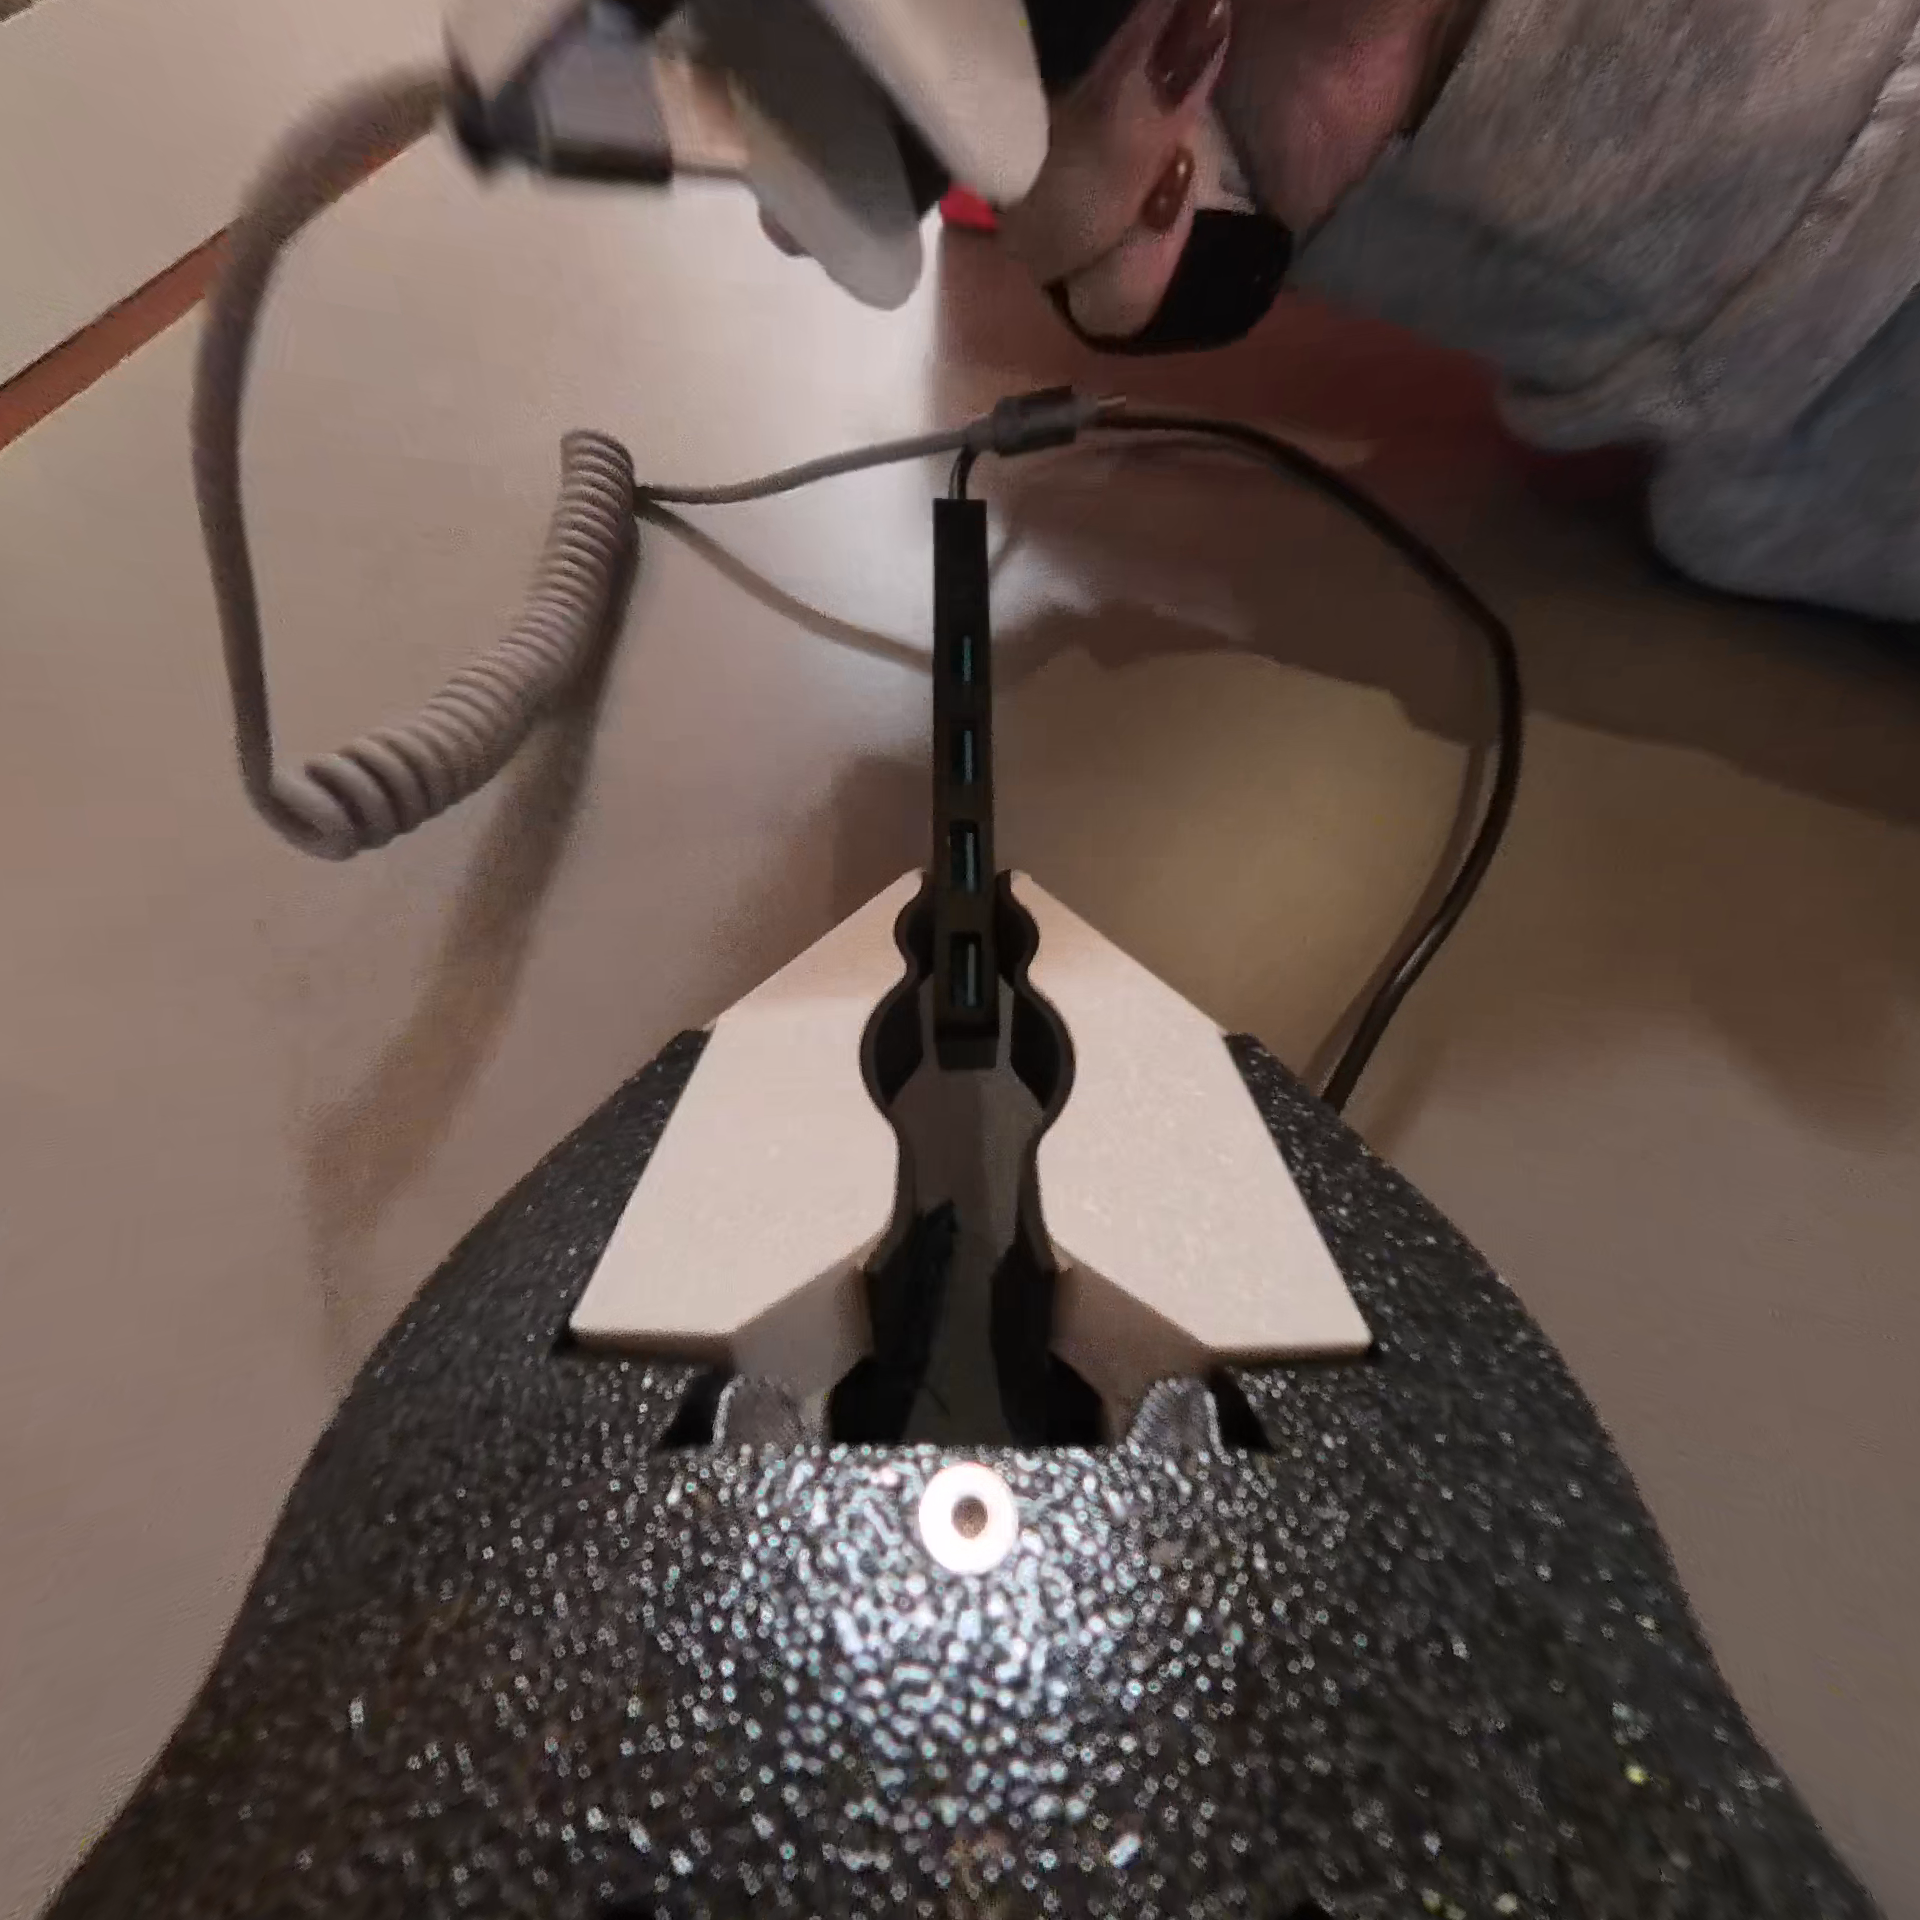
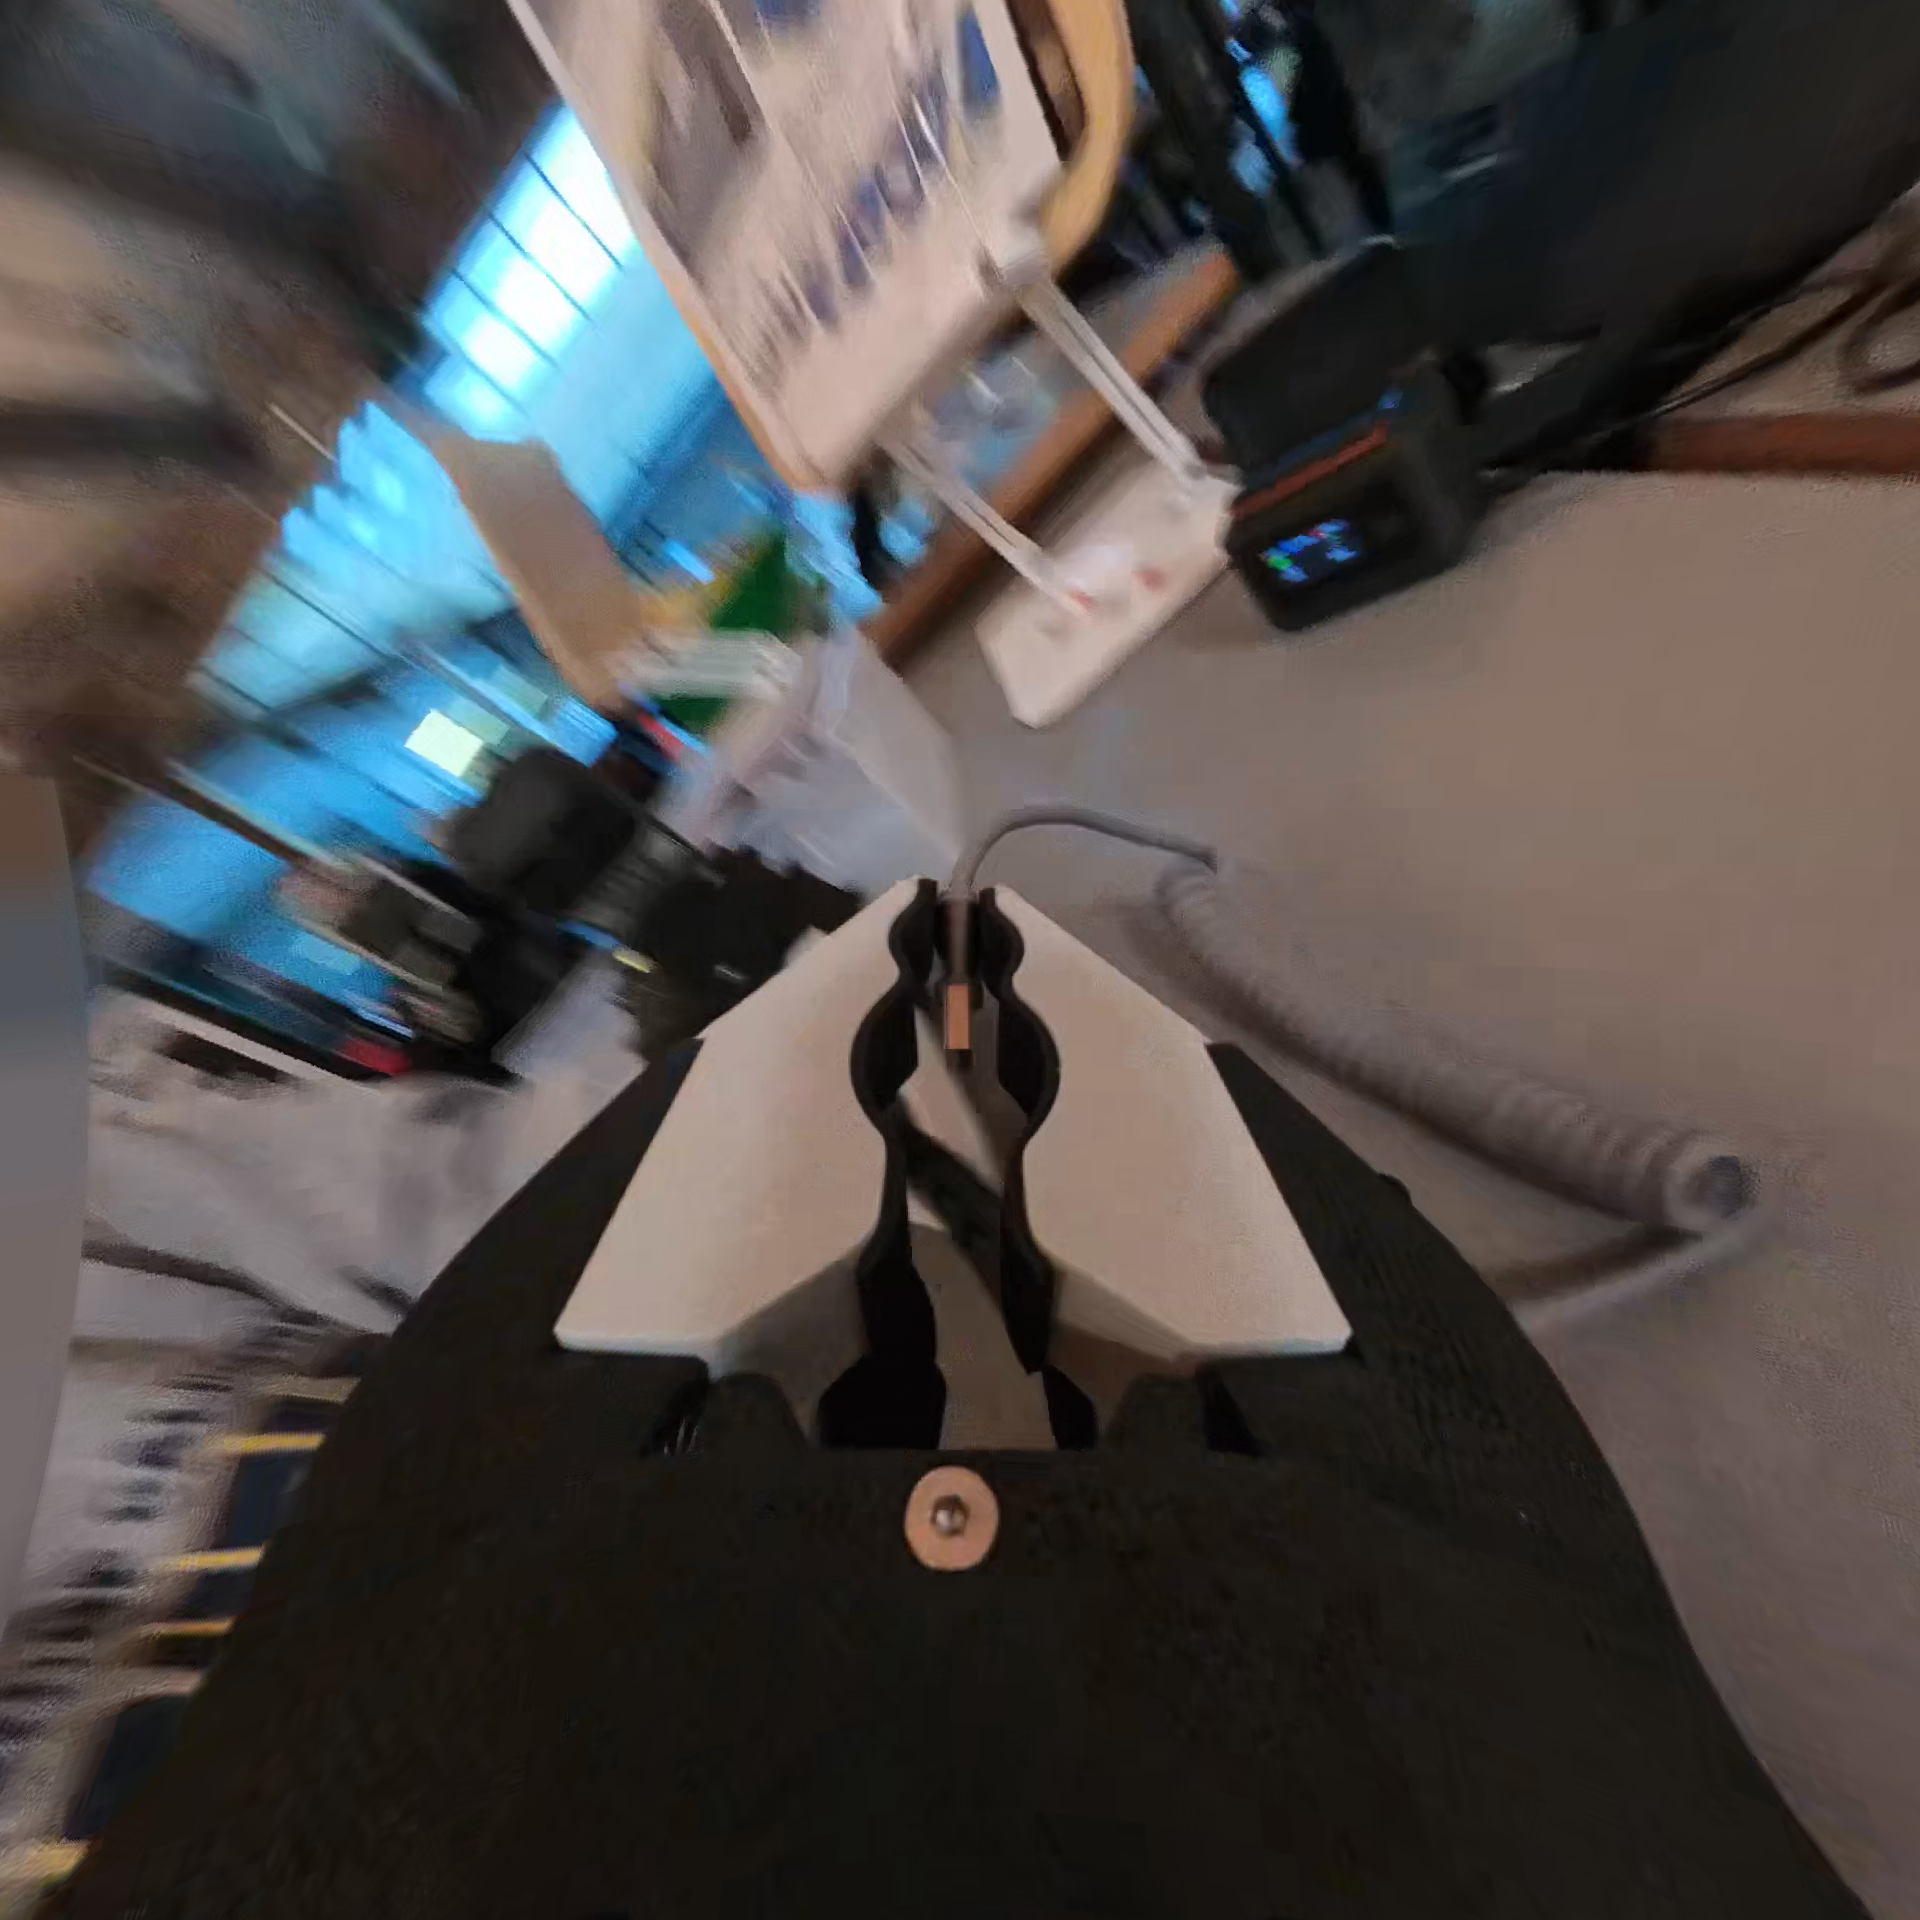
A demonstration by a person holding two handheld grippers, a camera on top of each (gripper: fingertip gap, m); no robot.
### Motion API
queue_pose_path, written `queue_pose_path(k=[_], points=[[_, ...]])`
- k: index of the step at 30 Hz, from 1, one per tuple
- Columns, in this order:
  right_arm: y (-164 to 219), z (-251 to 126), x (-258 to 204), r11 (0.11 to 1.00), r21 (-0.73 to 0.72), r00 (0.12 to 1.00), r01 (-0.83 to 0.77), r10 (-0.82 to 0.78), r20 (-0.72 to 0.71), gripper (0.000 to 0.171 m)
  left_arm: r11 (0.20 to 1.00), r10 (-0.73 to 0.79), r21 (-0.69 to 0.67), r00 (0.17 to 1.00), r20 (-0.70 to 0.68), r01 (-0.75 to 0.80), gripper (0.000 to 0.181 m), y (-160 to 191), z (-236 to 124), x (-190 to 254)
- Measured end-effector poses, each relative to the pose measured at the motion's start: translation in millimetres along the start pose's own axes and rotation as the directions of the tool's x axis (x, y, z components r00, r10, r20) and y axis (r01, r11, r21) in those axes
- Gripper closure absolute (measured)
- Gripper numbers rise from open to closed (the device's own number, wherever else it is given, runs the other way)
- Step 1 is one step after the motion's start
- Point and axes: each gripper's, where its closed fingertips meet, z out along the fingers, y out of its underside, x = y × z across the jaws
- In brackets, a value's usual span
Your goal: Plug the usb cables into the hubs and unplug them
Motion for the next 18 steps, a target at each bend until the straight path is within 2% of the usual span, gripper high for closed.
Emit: queue_pose_path(k=[3, 8, 11, 15, 18], points=[[-17.9, -9.1, -9.3, 0.946, 0.121, 0.934, -0.301, 0.266, 0.239, 0.166, 1.0, 0.005, -0.001, 1.0, -0.006, -0.005, 0.173, 1.0, 0.6, 0.2], [-26.8, -5.4, -11.7, 0.863, 0.158, 0.834, -0.48, 0.394, 0.386, 0.165, 0.994, 0.092, -0.072, 0.995, 0.048, -0.088, 0.173, 10.0, 5.6, -2.6], [-18.4, 2.8, -11.1, 0.884, 0.134, 0.852, -0.448, 0.377, 0.365, 0.166, 0.99, 0.12, -0.08, 0.991, 0.065, -0.114, 0.172, 10.1, 5.7, -3.6], [3.3, 16.4, -12.9, 0.968, 0.041, 0.946, -0.246, 0.231, 0.228, 0.165, 0.995, 0.082, -0.063, 0.995, 0.049, -0.079, 0.172, 9.8, 5.4, -3.5], [13.0, 22.6, -24.3, 0.988, -0.029, 0.962, -0.153, 0.156, 0.225, 0.165, 0.998, 0.016, -0.054, 1.0, 0.021, -0.015, 0.172, 10.2, 5.4, -2.6]])
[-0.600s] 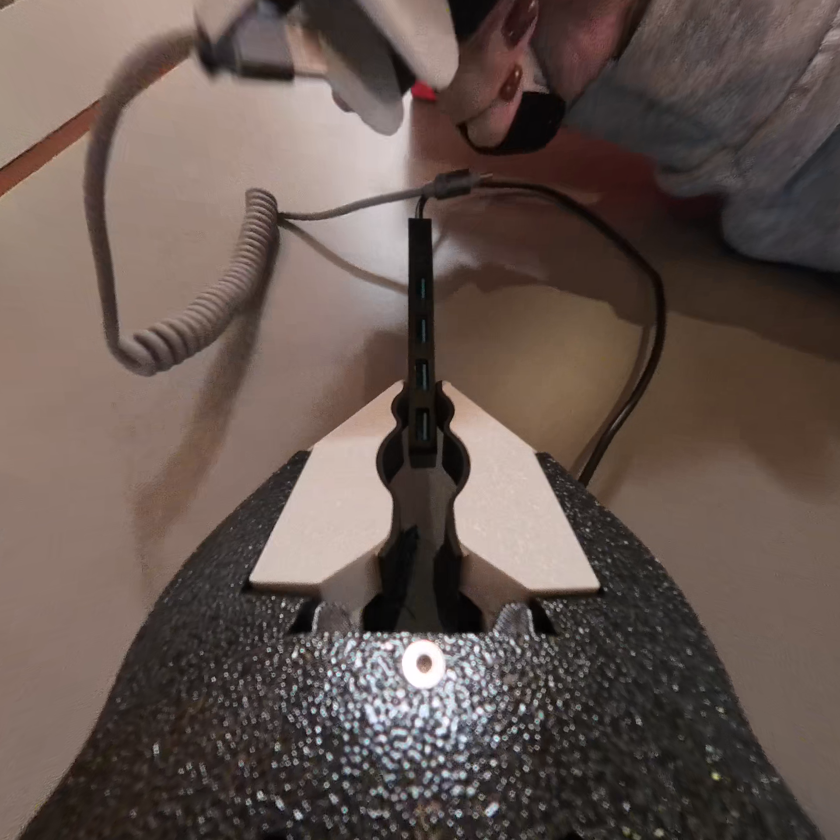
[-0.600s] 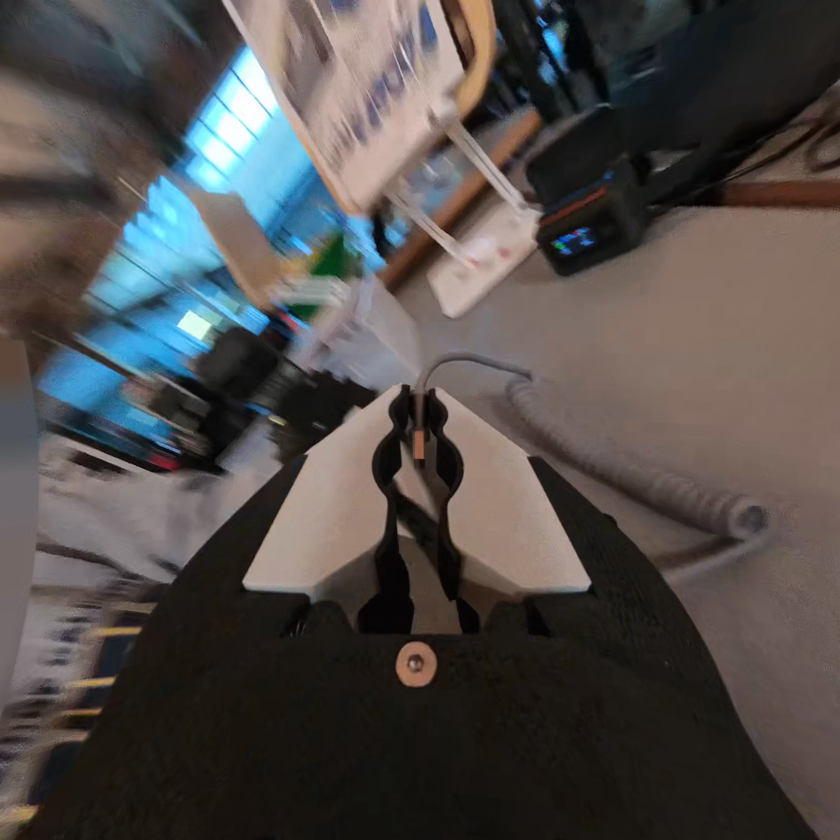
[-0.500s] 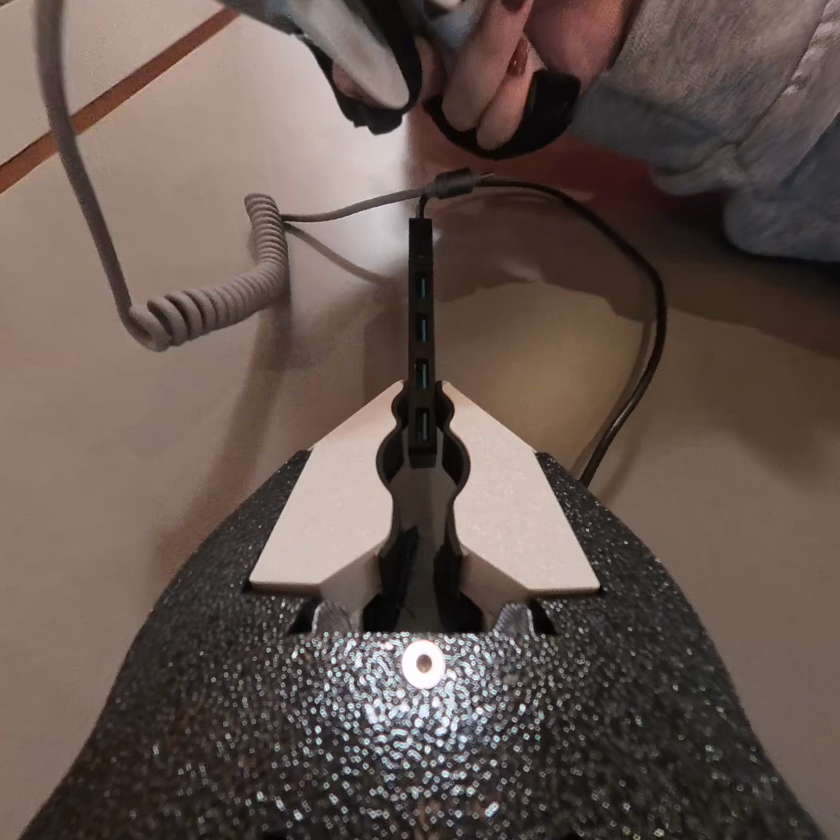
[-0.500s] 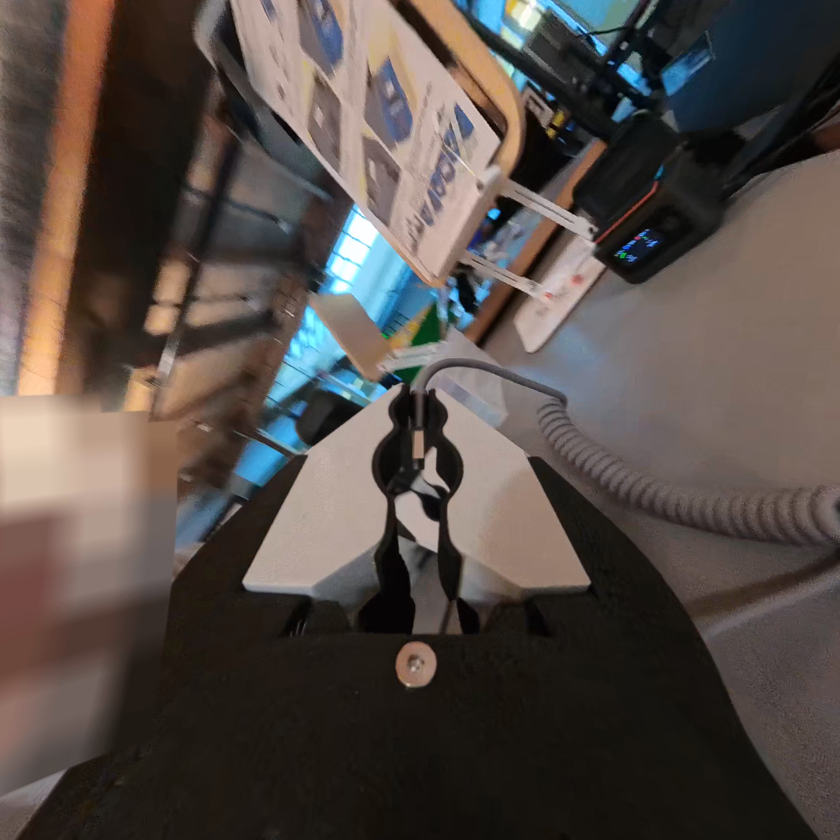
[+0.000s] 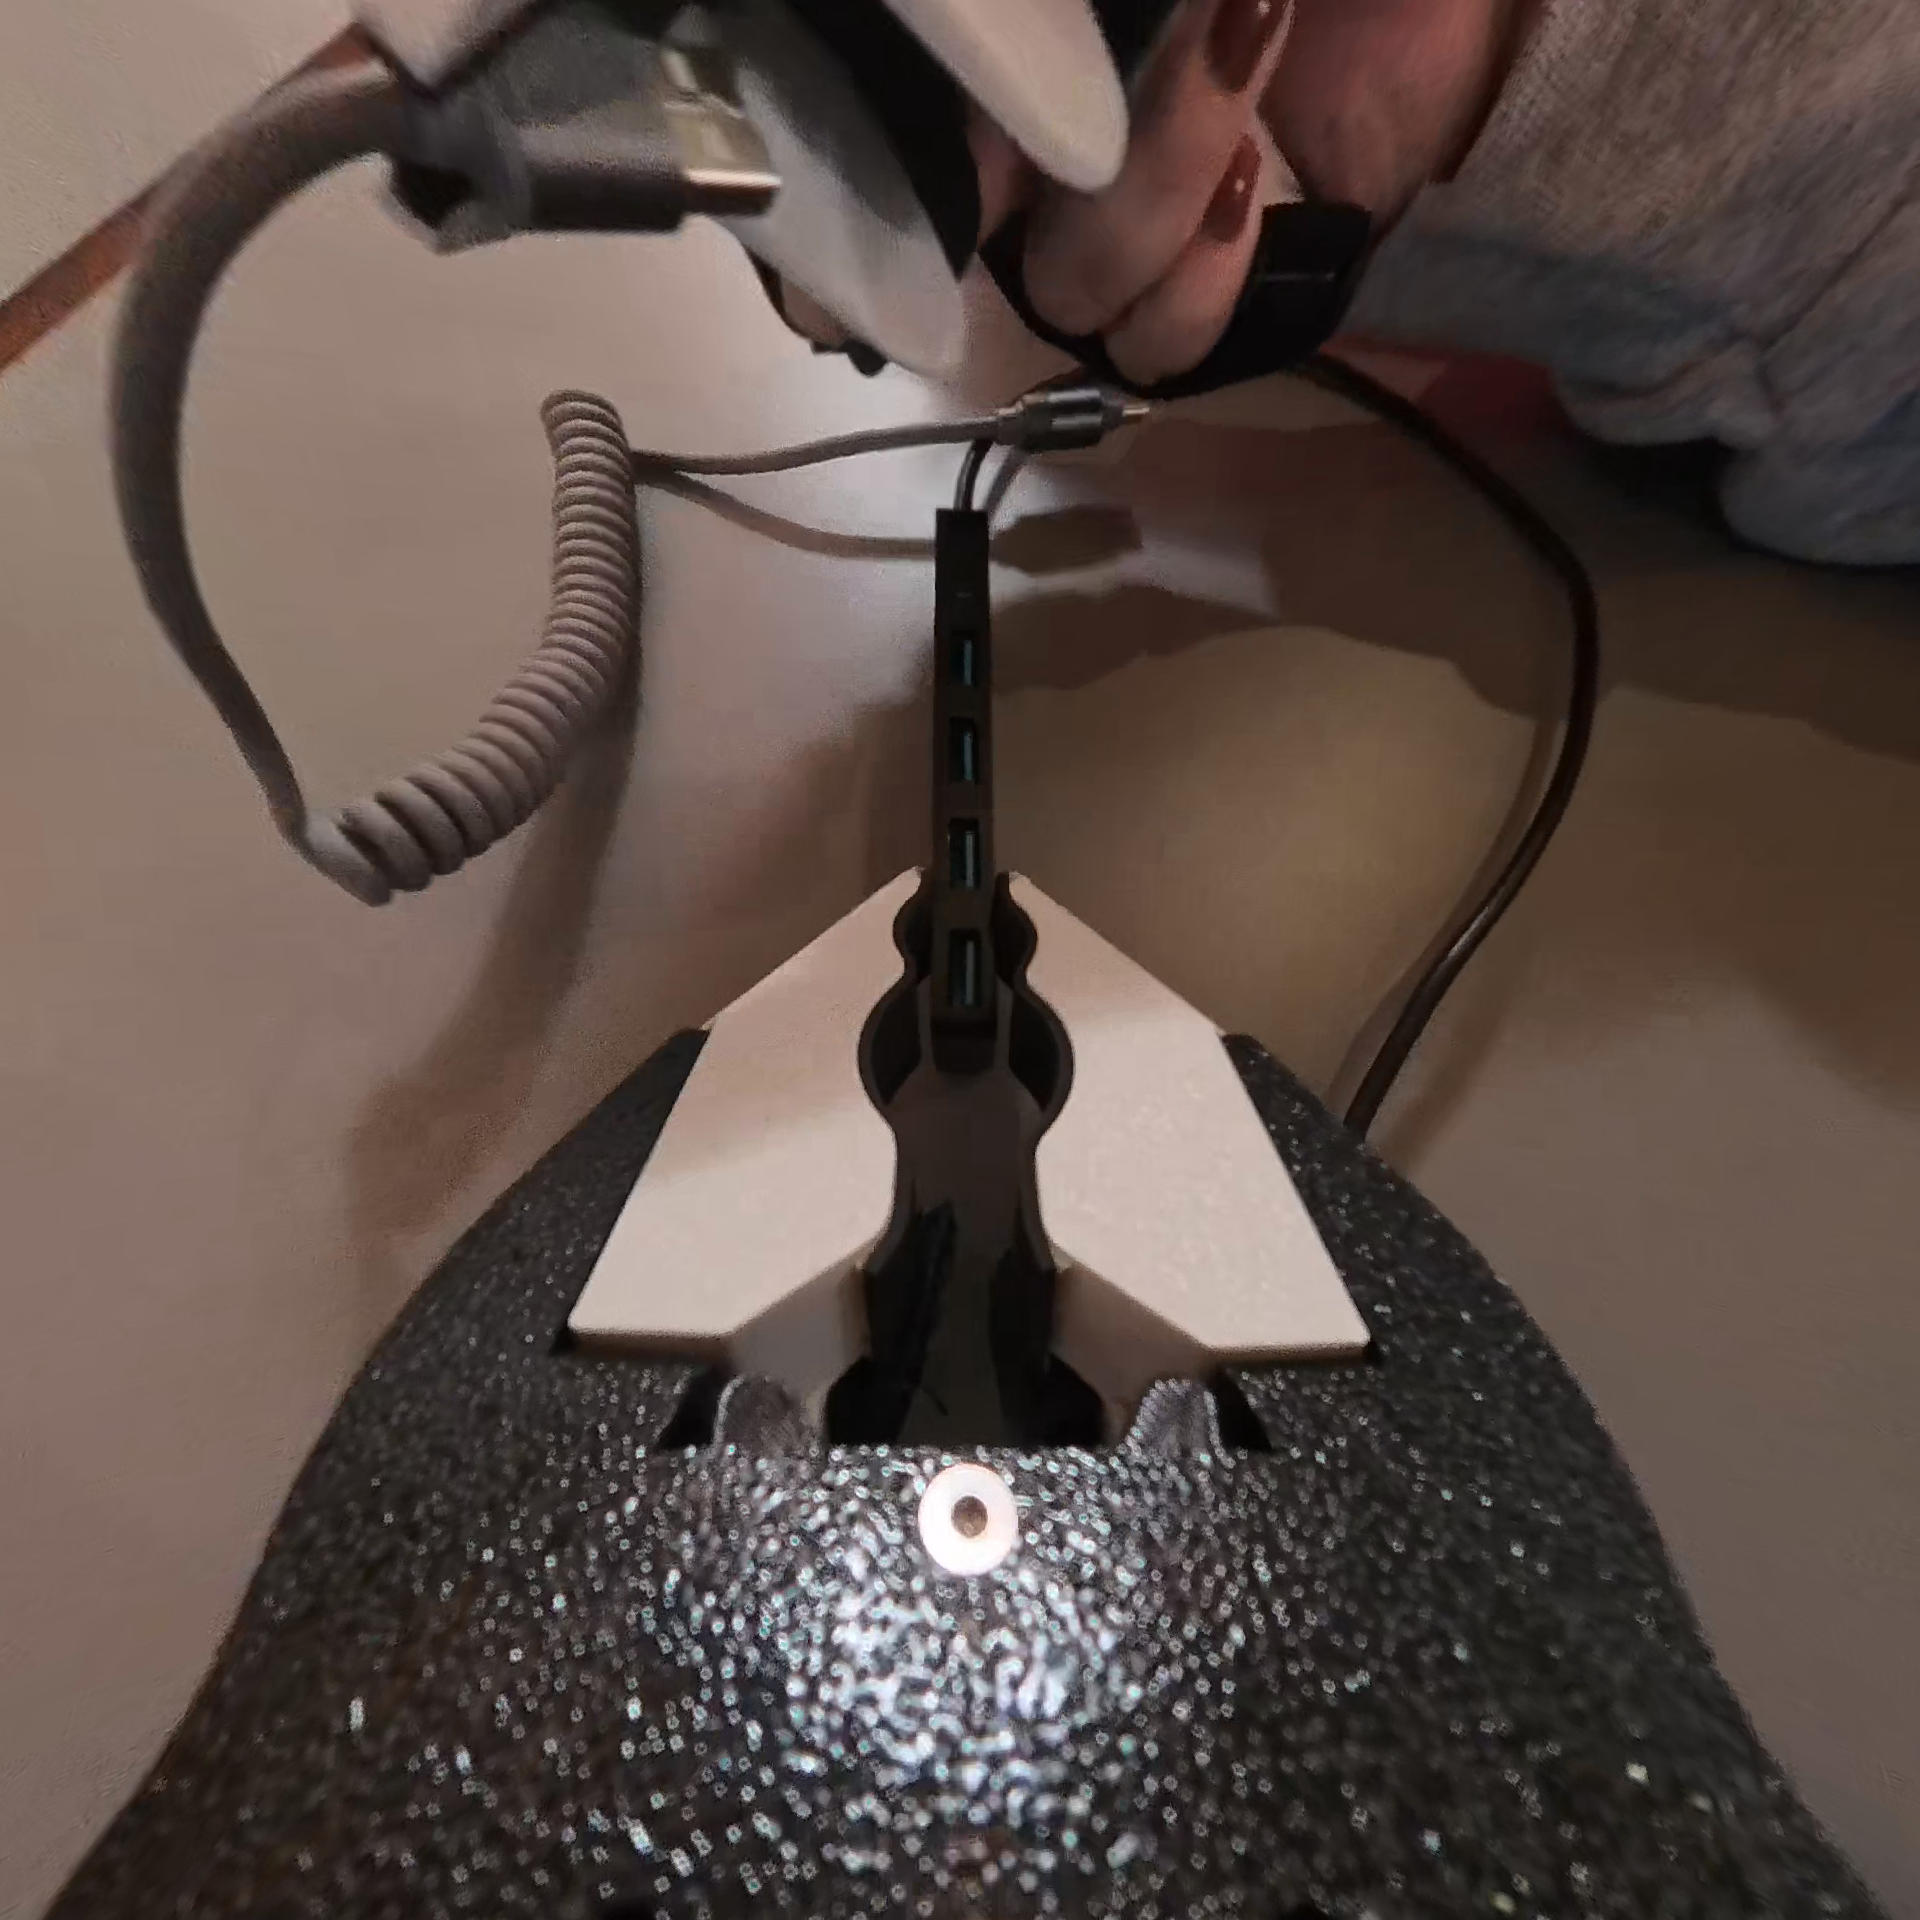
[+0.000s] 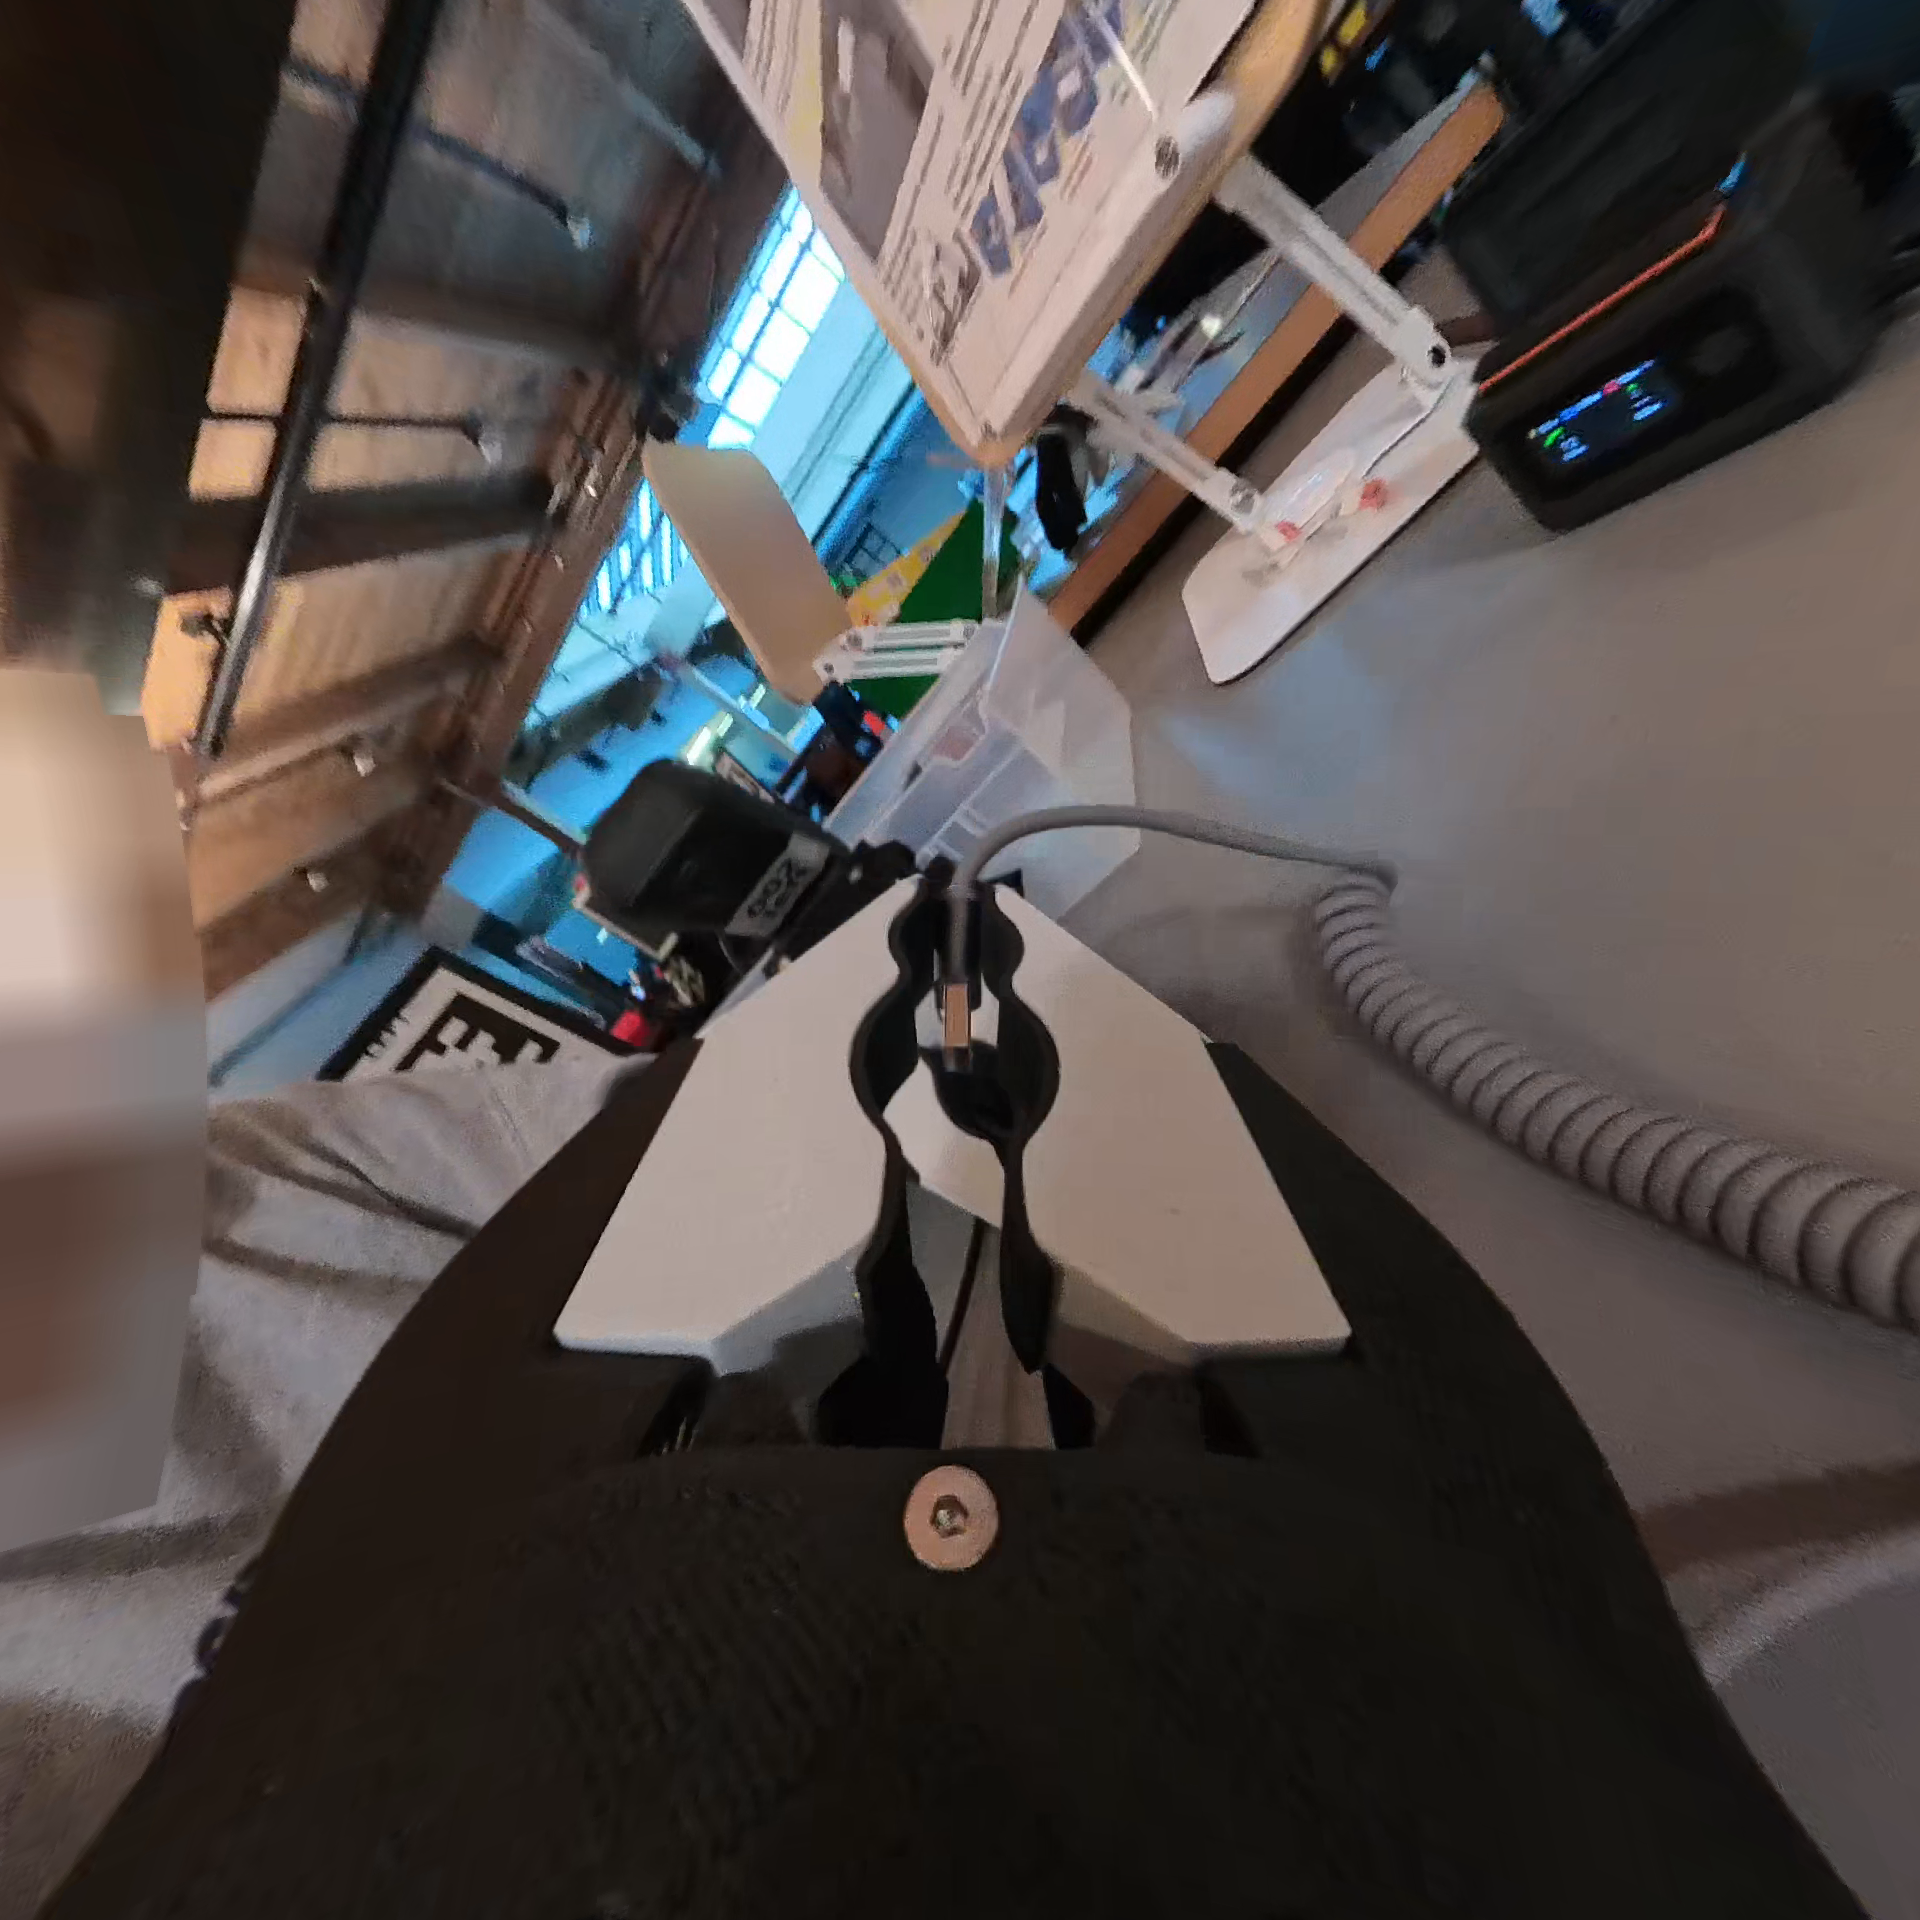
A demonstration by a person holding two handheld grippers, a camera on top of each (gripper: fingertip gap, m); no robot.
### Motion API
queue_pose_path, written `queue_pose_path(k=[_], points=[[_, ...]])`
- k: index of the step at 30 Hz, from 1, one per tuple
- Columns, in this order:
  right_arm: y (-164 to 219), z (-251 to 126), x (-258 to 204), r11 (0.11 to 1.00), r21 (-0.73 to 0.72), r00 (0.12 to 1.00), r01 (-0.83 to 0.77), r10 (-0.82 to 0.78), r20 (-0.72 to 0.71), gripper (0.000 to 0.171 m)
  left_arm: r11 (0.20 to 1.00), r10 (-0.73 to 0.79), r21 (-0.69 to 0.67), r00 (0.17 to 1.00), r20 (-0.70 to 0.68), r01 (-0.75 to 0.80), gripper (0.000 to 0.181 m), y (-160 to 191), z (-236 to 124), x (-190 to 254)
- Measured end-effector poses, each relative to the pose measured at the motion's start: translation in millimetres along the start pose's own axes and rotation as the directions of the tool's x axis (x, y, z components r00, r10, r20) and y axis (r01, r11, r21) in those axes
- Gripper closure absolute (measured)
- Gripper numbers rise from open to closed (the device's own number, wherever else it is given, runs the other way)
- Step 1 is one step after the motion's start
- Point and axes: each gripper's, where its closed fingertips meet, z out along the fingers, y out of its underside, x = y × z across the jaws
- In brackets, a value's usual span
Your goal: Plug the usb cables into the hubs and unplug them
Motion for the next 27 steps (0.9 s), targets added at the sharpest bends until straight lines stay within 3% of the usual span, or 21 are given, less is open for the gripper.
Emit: queue_pose_path(k=[4, 10, 15, 18, 21, 27], points=[[14.3, 5.1, 0.6, 0.994, -0.098, 0.998, 0.055, -0.057, -0.024, 0.165, 0.995, -0.097, 0.007, 0.994, -0.053, 0.098, 0.163, 1.6, -0.1, 1.3], [31.3, 8.1, 2.1, 0.974, -0.203, 0.994, 0.103, -0.11, -0.023, 0.165, 0.974, -0.209, 0.058, 0.967, -0.145, 0.219, 0.135, -5.3, -6.5, 3.8], [40.6, 13.0, -4.9, 0.951, -0.252, 0.983, 0.18, -0.181, 0.021, 0.165, 0.872, -0.31, 0.258, 0.878, -0.366, 0.415, 0.13, -44.1, -28.5, 11.3], [43.0, 13.5, -7.6, 0.941, -0.266, 0.978, 0.209, -0.207, 0.035, 0.165, 0.743, -0.354, 0.392, 0.815, -0.458, 0.543, 0.157, -63.4, -50.0, -2.8], [37.3, 11.0, -17.8, 0.95, -0.227, 0.976, 0.215, -0.2, 0.086, 0.165, 0.663, -0.366, 0.442, 0.777, -0.512, 0.604, 0.179, -69.2, -60.9, -10.6], [35.9, 3.8, -32.2, 0.929, -0.218, 0.951, 0.299, -0.272, 0.144, 0.165, 0.56, -0.299, 0.481, 0.706, -0.642, 0.674, 0.176, -82.6, -78.2, -5.8]])
